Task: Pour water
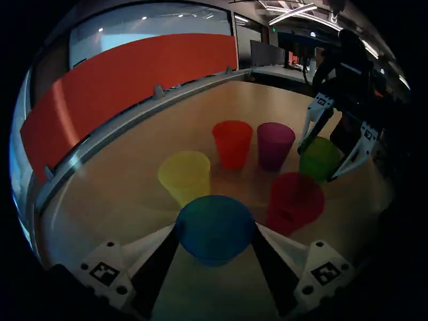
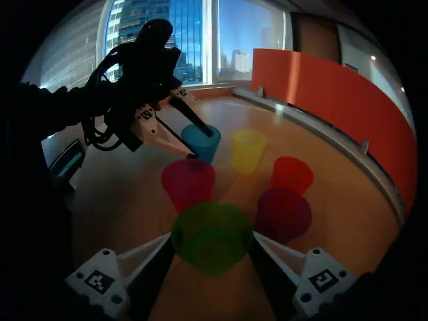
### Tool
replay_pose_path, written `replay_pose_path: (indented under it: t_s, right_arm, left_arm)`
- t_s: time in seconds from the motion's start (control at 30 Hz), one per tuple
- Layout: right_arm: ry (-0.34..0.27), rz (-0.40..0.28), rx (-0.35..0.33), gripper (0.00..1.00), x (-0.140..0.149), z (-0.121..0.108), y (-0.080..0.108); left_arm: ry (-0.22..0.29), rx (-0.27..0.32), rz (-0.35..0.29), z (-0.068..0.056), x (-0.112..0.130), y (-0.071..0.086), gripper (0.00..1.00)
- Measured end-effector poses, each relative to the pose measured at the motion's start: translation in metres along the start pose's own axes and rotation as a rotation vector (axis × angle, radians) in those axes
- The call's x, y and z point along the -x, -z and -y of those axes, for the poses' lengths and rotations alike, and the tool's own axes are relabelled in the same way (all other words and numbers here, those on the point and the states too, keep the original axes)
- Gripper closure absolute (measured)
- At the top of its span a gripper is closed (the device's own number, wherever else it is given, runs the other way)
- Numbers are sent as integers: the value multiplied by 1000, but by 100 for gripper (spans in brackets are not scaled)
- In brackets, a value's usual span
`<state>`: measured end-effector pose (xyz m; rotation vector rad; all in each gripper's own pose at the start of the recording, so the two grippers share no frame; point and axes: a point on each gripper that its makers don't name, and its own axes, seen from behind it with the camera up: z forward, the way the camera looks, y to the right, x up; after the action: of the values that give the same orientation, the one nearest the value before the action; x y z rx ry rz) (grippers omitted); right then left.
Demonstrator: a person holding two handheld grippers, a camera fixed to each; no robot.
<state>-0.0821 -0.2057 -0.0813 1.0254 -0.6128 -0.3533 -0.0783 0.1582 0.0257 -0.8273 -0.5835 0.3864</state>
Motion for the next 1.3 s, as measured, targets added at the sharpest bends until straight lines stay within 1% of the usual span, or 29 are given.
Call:
replay_pose_path:
  t_s: [0.17, 0.37, 0.47, 0.6, 0.73, 0.8, 0.87, 0.9, 1.03, 1.17, 1.3]
  right_arm:
    - [1, 2, 0, 10, 2, 1, -4]
    - [3, 8, 0, 10, 5, 3, -8]
    - [2, 7, 1, 10, 6, 4, -9]
    - [-4, 6, 1, 10, 9, 6, -9]
    - [-5, 4, 8, 9, 10, 6, -8]
    - [-6, 4, 11, 8, 11, 6, -8]
    - [-6, 6, 16, 8, 12, 5, -8]
    - [-6, 7, 19, 8, 12, 5, -8]
    - [-7, 10, 34, 0, 14, 3, -7]
    - [-16, 8, 46, 0, 16, 2, -2]
    - [-24, 4, 59, 0, 19, 1, 9]
  left_arm:
    - [4, 4, -2, -1, 4, -2, 11]
    - [21, 12, -7, -2, 7, -1, 11]
    - [24, 12, 1, -1, 11, -1, 12]
    - [16, 6, 27, 1, 19, -2, 11]
    - [1, 1, 37, 0, 23, -3, 11]
    - [-1, 1, 39, 0, 23, -3, 8]
    - [3, 0, 43, 1, 24, -2, 3]
    - [5, -1, 44, 1, 24, -1, 3]
    - [20, -8, 47, 3, 26, 2, 3]
    - [34, -19, 46, 5, 29, 9, 3]
    - [44, -33, 39, 6, 32, 18, 3]
